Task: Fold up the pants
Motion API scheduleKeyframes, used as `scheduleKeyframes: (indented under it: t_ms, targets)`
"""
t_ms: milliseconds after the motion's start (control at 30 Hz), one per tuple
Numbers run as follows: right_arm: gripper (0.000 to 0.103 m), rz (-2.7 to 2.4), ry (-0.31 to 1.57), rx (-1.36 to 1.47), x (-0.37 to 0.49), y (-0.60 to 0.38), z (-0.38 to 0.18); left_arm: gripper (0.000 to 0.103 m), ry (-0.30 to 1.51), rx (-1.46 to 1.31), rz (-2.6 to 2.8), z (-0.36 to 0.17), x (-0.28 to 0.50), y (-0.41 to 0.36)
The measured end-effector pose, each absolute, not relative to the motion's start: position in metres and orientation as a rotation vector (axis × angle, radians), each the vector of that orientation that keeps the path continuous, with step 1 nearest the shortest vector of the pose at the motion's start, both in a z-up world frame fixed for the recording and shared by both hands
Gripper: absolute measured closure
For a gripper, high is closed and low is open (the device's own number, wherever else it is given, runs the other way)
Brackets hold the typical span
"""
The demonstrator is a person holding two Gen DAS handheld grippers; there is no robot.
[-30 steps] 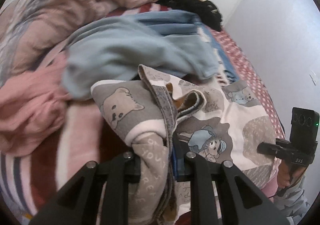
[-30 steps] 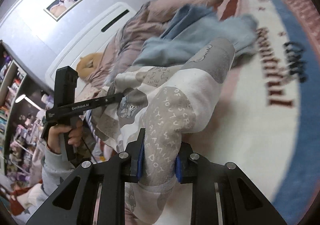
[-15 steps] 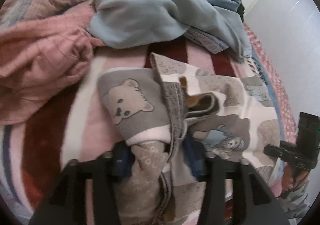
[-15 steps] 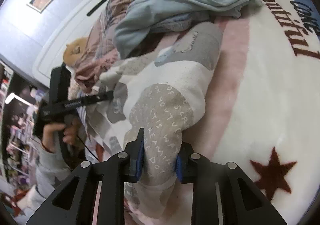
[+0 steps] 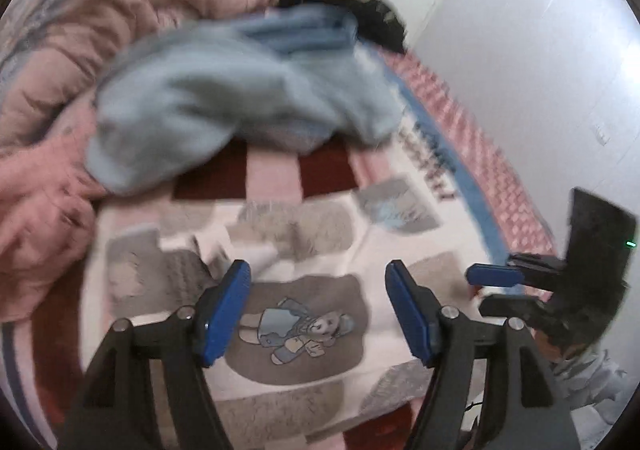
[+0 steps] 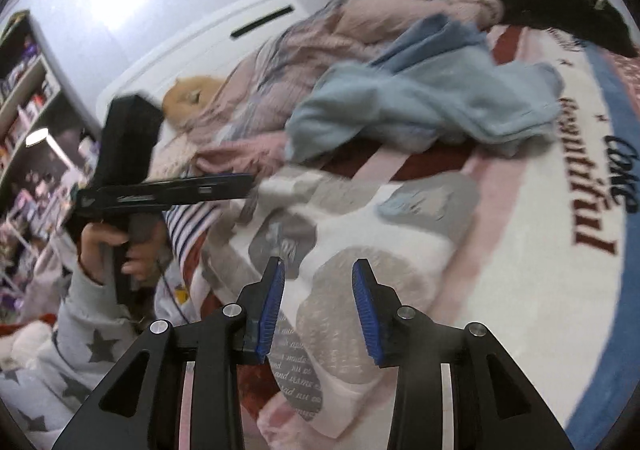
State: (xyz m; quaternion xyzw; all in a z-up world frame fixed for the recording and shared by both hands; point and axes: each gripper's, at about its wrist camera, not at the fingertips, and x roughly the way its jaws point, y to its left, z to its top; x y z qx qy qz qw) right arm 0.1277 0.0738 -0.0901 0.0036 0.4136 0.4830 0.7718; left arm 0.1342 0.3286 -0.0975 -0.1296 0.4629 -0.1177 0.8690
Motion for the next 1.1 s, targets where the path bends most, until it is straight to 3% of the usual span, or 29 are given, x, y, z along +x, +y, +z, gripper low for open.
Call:
scheduleKeyframes:
  t_ms: [67,133,200,400,467,600,667,900,1033,1100]
  targets:
    - [0.072,1.032,0.915,-0.021,0.127,0.079,-0.103,0.038,1.008,-0.258,-0.198,-0.116,0.142,0.332]
    - [0.074,1.017,0.931,-0.017,0.134,0.076,-0.116,0.055,1.030,-0.255,-0.164,-0.130,0.146,0.342]
    - [0.074,1.022,0.948,0.001,0.141,0.073,-0.127,0.062,1.031,-0.319,-0.164,-0.140,0.148,0.357]
    - [0.074,1.038,0.949,0.004,0.141,0.076,-0.139,0.063,1.029,-0.318,-0.161,-0.145,0.147,0.356]
    - [0.074,1.037,0.934,-0.011,0.138,0.075,-0.136,0.061,1.026,-0.302,-0.143,-0.143,0.146,0.350]
    - [0.073,1.042,0.909,-0.018,0.133,0.066,-0.127,0.041,1.017,-0.270,-0.106,-0.132,0.143,0.334]
    - [0.072,1.032,0.884,-0.034,0.129,0.058,-0.120,0.040,0.995,-0.238,-0.094,-0.122,0.139,0.321]
    - [0.057,0.985,0.745,-0.047,0.108,-0.003,-0.079,0.038,0.825,-0.192,-0.129,-0.062,0.110,0.257]
    - [0.051,0.940,0.648,-0.036,0.090,-0.049,-0.051,0.027,0.698,-0.166,-0.125,-0.027,0.085,0.212]
    - [0.041,0.908,0.593,-0.028,0.078,-0.075,-0.037,0.022,0.615,-0.142,-0.113,-0.011,0.068,0.183]
